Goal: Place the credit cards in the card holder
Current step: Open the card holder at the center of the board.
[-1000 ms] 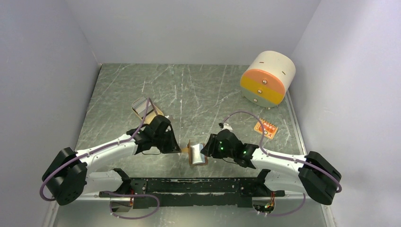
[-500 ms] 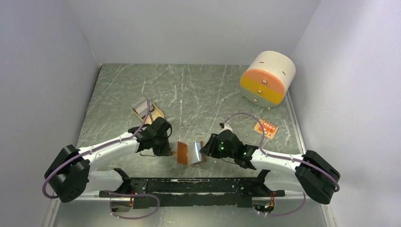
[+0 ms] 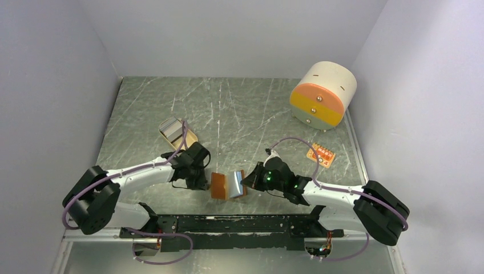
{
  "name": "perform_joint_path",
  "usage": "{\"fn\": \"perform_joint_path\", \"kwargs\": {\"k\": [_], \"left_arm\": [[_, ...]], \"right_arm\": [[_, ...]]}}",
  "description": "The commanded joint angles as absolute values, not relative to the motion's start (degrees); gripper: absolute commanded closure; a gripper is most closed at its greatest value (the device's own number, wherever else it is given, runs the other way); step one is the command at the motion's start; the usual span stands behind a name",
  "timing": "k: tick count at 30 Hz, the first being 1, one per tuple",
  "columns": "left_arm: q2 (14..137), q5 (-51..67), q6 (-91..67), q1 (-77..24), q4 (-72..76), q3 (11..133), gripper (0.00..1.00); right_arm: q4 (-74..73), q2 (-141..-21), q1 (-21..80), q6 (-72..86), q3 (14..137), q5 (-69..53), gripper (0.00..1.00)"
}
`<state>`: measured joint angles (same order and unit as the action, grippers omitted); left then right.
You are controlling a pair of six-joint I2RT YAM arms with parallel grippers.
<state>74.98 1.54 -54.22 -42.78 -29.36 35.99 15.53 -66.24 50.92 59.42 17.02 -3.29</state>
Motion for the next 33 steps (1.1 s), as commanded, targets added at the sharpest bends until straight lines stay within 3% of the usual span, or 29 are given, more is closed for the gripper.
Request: {"fn": "perform_joint_path", "kwargs": {"k": [1, 7, 12, 18, 27, 33], "left_arm": [[77.60, 3.27, -52.73, -42.34, -25.72, 36.05, 0.82], [80.28, 6.94, -50.67, -42.30, -22.54, 39.11, 0.74], [82.89, 8.83, -49.30, -42.26, -20.95, 41.67, 0.76], [82.44, 10.40, -48.25, -42.21, -22.17, 43.09, 0.61], [67.76, 20.05, -49.47, -42.26, -9.72, 40.29, 0.38], [74.59, 19.93, -47.47, -42.30, -10.54, 40.51, 0.37]], "right_arm": [[15.93, -66.29, 50.27, 59.44, 17.20, -3.93, 1.00], [7.43, -58.00, 50.21, 58.16, 18.50, -0.25, 1.00], [3.61, -53.85, 50.10, 57.36, 18.96, 1.82, 1.00], [1.07, -55.26, 50.18, 58.54, 19.95, 2.21, 1.00], [-6.05, -56.03, 50.14, 57.90, 25.04, 4.67, 1.00], [-6.48, -57.88, 50.18, 56.87, 26.84, 4.62, 0.97]]}}
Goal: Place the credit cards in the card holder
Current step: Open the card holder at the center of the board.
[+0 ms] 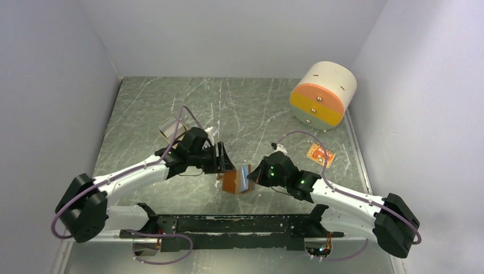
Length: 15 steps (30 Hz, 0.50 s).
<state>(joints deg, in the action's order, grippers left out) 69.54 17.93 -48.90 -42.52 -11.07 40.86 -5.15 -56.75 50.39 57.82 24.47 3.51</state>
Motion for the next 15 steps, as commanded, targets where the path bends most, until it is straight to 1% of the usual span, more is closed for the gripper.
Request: {"fn": "perform_joint_path", "kwargs": {"k": [1, 2, 6, 8, 11, 12, 15], "left_arm": [[75.87, 19.46, -46.93, -42.35, -11.08, 40.85, 0.38], [76.80, 19.17, -46.40, -42.35, -11.23, 41.07, 0.39], [79.37, 17.48, -44.45, -42.40, -11.95, 42.16, 0.42], [80.13, 16.56, -43.92, -42.40, -11.96, 41.96, 0.46], [81.69, 14.47, -43.41, -42.42, -13.75, 42.05, 0.64], [82.38, 13.71, -43.15, -42.40, -14.51, 42.09, 0.68], [84.87, 11.87, -42.69, -42.37, -16.41, 42.19, 0.71]], "right_arm": [[-6.17, -58.31, 50.16, 56.58, 26.94, 4.47, 0.94], [-5.77, -58.80, 50.12, 56.50, 26.86, 4.11, 0.92], [-4.05, -59.41, 50.18, 56.66, 25.77, 3.69, 0.90], [-3.79, -59.61, 50.12, 56.73, 25.22, 3.84, 0.86], [-4.52, -59.73, 50.14, 56.41, 24.63, 4.97, 0.80], [-4.90, -59.62, 50.18, 56.34, 24.41, 5.46, 0.78], [-4.20, -58.85, 50.15, 55.97, 22.88, 5.84, 0.75]]}}
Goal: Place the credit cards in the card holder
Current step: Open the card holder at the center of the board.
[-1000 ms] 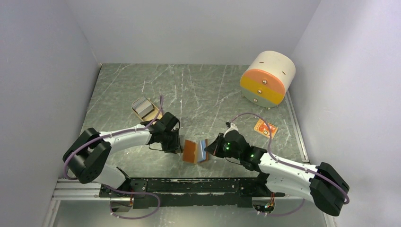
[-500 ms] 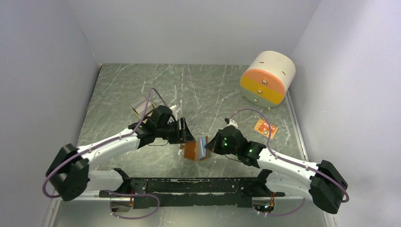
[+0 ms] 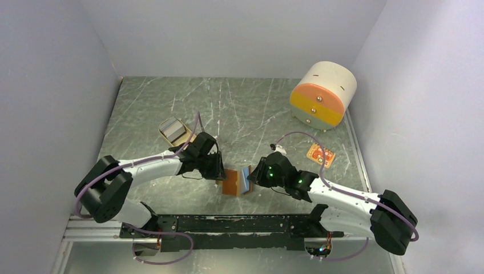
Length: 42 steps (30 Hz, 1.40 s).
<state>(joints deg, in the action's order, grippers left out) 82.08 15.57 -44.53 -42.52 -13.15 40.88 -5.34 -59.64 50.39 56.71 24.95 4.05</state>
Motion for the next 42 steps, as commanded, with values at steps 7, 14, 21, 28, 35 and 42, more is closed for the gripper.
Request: {"fn": "perform_joint_path", "kwargs": {"k": [7, 14, 21, 28, 35, 42], "left_arm": [[87.26, 11.88, -42.97, -42.37, -14.81, 40.64, 0.74], [87.42, 11.95, -43.53, -42.42, -13.99, 39.50, 0.73], [86.07, 14.19, -44.17, -42.37, -13.04, 38.98, 0.70], [79.78, 17.16, -44.51, -43.02, -14.97, 44.45, 0.55], [77.92, 15.73, -45.16, -46.84, -18.14, 52.55, 0.53], [81.66, 18.48, -45.68, -47.15, -13.99, 51.92, 0.54]], "right_arm": [[1.02, -55.16, 49.78, 56.29, 18.56, 3.73, 0.83], [5.63, -52.50, 48.96, 55.61, 14.97, 2.84, 1.00], [4.33, -55.41, 48.11, 53.16, 15.62, 2.95, 1.00], [0.83, -55.53, 48.10, 50.92, 19.52, 1.85, 1.00], [-3.97, -54.28, 48.14, 50.37, 23.16, 2.83, 1.00], [-6.75, -56.05, 48.08, 49.62, 25.94, 2.99, 1.00]]}}
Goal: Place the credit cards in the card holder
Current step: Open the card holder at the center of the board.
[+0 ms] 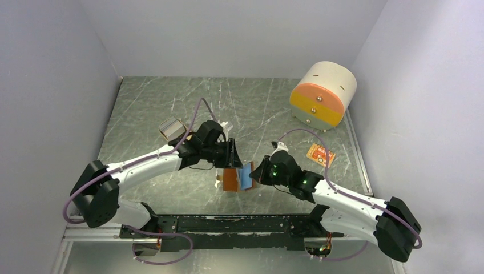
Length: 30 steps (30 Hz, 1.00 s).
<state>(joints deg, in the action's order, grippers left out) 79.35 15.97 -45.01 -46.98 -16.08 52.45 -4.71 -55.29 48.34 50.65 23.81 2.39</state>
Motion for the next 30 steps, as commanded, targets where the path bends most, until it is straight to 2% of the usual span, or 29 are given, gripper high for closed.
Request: {"fn": "perform_joint_path", "kwargs": {"k": [1, 4, 9, 13, 19, 24, 30], "left_arm": [[82.40, 19.38, -45.51, -47.19, -13.53, 52.05, 0.54], [84.61, 19.42, -44.38, -48.15, -14.06, 53.65, 0.53], [88.95, 11.55, -42.98, -49.22, -22.02, 56.50, 0.53], [92.72, 7.68, -42.61, -49.22, -26.35, 56.07, 0.55], [91.59, 7.04, -44.44, -49.22, -23.52, 51.44, 0.57], [93.53, 5.79, -43.83, -49.22, -23.25, 50.96, 0.59], [94.24, 6.62, -43.94, -49.24, -21.76, 50.27, 0.59]], "right_arm": [[-6.98, -56.30, 48.08, 49.49, 26.27, 2.99, 1.00], [-6.86, -56.50, 48.08, 49.61, 26.37, 3.00, 1.00], [-5.58, -56.41, 48.08, 49.75, 25.19, 2.83, 1.00], [-5.11, -57.55, 48.09, 49.60, 23.78, 3.76, 0.84], [-2.51, -58.61, 47.20, 49.19, 20.02, 4.44, 0.84], [-6.63, -59.86, 45.01, 49.15, 20.13, 6.79, 0.68], [-19.36, -56.76, 44.93, 47.86, 26.88, 9.78, 0.61]]}}
